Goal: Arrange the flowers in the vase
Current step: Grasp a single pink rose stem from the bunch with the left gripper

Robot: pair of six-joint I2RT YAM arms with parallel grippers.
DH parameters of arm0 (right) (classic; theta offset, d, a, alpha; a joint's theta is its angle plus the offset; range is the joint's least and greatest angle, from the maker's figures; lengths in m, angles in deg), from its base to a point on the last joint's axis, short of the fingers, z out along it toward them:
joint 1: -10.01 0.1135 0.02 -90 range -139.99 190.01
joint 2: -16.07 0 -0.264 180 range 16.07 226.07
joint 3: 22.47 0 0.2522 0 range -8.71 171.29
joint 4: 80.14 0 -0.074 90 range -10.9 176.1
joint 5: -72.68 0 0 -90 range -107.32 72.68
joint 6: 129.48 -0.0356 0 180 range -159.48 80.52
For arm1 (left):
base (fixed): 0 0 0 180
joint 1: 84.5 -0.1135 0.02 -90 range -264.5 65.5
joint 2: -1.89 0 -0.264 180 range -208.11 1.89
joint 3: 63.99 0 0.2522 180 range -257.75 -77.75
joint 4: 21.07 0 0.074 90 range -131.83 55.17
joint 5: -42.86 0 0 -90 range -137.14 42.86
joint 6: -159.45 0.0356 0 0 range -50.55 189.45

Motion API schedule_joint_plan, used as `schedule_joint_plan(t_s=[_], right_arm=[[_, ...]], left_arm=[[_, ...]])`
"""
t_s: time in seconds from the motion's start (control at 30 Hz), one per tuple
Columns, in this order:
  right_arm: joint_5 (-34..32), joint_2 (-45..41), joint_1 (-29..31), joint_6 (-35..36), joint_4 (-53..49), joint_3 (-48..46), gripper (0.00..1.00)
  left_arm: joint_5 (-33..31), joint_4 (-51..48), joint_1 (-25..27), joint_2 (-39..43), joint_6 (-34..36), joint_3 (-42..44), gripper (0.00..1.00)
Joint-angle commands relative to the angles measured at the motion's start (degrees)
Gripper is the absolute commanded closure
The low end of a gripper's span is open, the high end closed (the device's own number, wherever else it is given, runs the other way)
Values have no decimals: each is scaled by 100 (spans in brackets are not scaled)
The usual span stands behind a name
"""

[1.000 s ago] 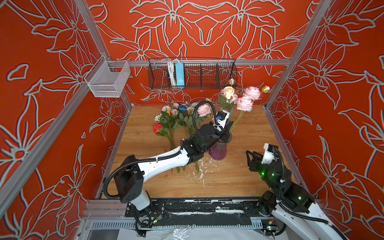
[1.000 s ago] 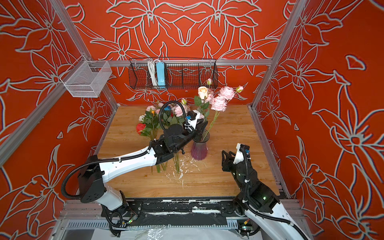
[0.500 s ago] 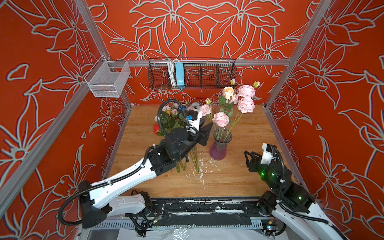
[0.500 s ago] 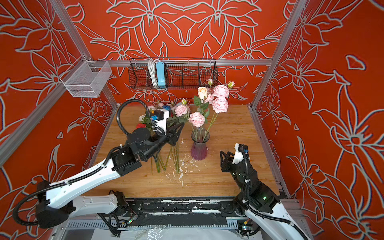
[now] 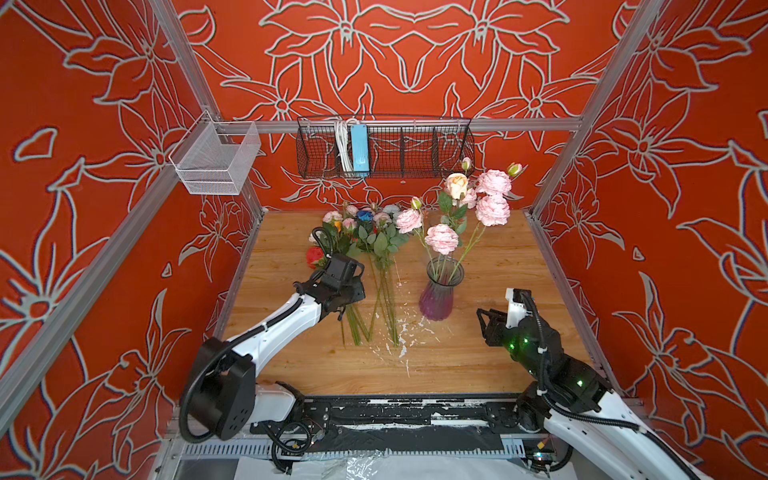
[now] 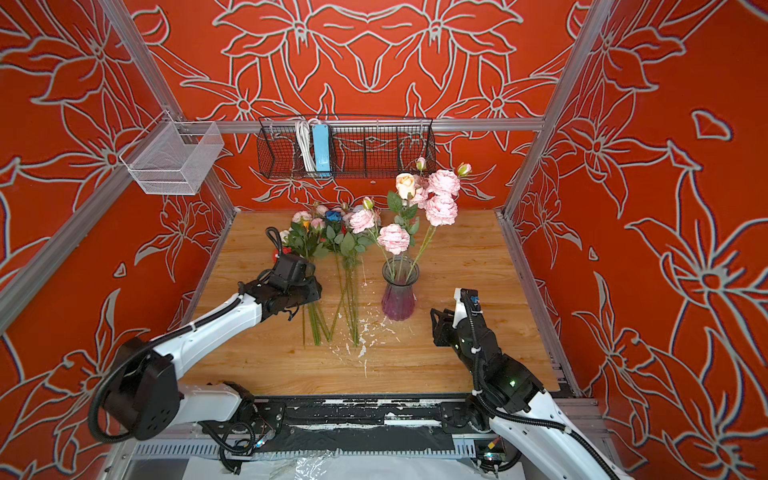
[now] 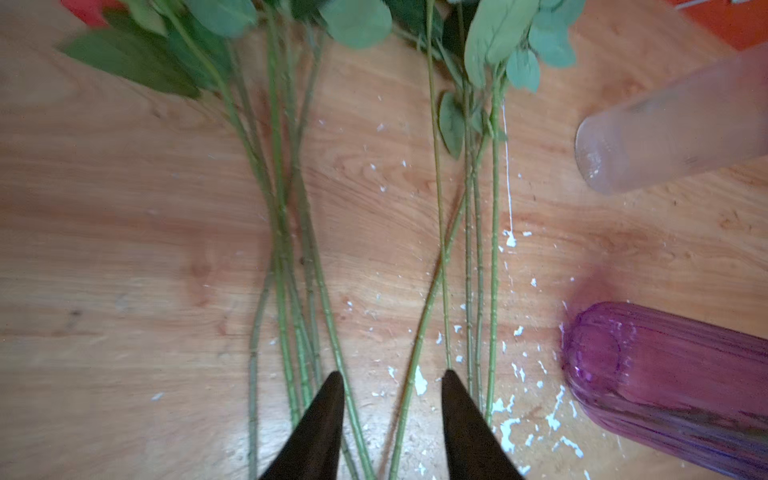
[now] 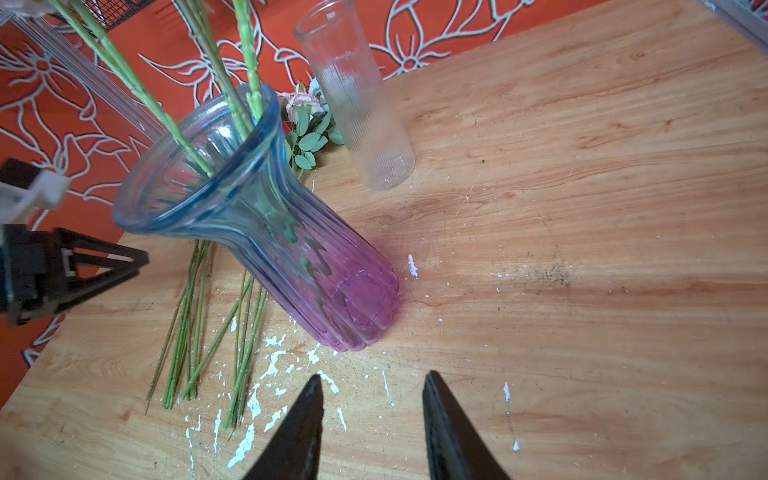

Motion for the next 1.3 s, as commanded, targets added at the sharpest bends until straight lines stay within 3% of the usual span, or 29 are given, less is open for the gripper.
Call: schedule_joint_plan(t_s=[0.0,0.1,0.17,0.3,0.63,0.83,1.1,1.27], right_arm=[[86,-57,5,-150,40,-78,59],[86,-77,5,-199,78,-165,59],[91,-39,5,-203,58,-167,60],[95,-44,5,-192,31,-174,60],[39,-392,5,-185,-223,-137,60],[6,-446,7,-175,-208,-183,60],[16,-322,5,-111,-162,-134,60],[-20,-286,10,-59,-199,-29,60]], left_arm=[[881,295,86,-503,-313,-288,62],[877,273,497,-932,-332,-608,65],[552,147,863,-1162,-324,-865,65],[513,103,1188,-1711,-348,-1289,66],[-259,-908,1275,-3225,1,-2735,71],[-502,-1134,1275,-3555,117,-2909,71],[-365,-919,1266,-3801,245,-2814,71],[-372,-972,1266,-3821,301,-2893,79]])
